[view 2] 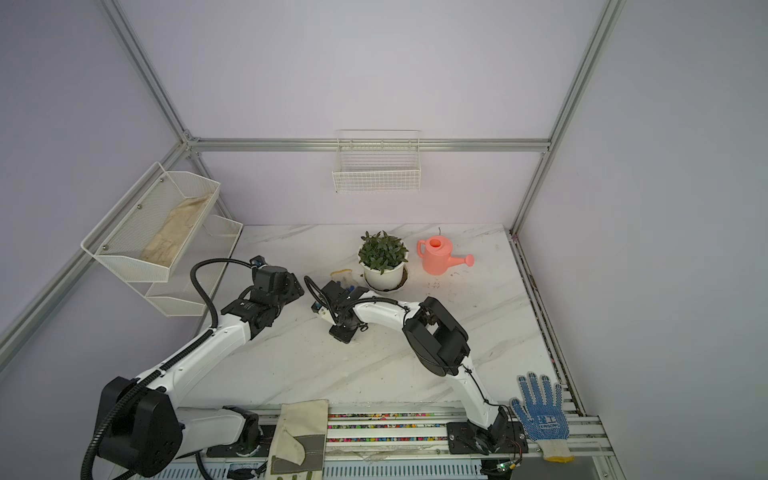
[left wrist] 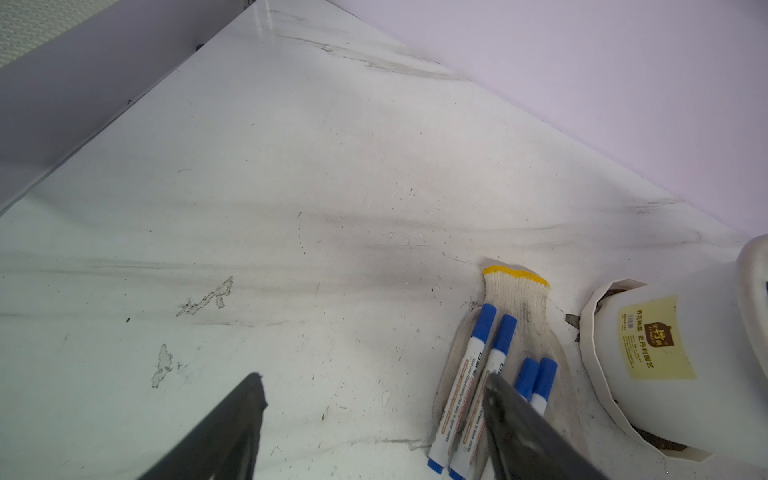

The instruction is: Insert the pens into the pen caps

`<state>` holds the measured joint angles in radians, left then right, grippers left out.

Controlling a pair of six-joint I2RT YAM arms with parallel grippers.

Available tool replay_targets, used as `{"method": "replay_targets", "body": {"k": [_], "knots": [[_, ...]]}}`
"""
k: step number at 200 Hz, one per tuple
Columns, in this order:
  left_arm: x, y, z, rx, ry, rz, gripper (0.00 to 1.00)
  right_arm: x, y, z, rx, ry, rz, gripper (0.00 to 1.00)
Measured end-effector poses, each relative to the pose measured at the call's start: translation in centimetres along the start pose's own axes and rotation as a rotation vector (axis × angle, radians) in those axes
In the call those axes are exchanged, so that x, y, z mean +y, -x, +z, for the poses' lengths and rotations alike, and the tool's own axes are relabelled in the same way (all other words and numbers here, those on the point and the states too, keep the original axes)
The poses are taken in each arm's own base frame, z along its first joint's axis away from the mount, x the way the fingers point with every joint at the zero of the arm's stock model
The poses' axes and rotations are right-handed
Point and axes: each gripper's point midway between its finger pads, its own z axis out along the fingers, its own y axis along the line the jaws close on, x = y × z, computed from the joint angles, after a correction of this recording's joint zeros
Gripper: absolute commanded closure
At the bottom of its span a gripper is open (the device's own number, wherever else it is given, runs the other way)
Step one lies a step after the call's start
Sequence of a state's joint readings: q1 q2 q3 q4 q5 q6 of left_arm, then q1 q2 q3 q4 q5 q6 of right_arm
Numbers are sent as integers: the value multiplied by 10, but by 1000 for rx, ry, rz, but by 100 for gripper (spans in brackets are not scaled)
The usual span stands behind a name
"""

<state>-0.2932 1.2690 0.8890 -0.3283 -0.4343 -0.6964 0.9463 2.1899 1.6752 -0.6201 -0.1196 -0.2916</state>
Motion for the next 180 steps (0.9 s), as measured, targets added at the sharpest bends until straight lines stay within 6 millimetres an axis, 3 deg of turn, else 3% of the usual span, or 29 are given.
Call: {"method": "replay_targets", "body": {"k": [50,76,96,117,151,180], "knots": [[-2,-1,0,10,-17,-2,19,-2,-7,-6,-1,-29,3,67],[-9,-4,1,30,-52,-1,19,-10,-14,-32,-22,-59,7,67],[-17,-8,2,47,-87,7,18,-25,-18,-61,-65,-89,31,67],[-29,-19,4,78,-126,38,18,-58,-27,-79,-88,-148,94,66],[-55,-47,4,139,-189,113,17,-113,-61,-64,-9,-271,203,65],[-67,-64,2,170,-216,159,16,-128,-84,-43,72,-334,239,61]]}}
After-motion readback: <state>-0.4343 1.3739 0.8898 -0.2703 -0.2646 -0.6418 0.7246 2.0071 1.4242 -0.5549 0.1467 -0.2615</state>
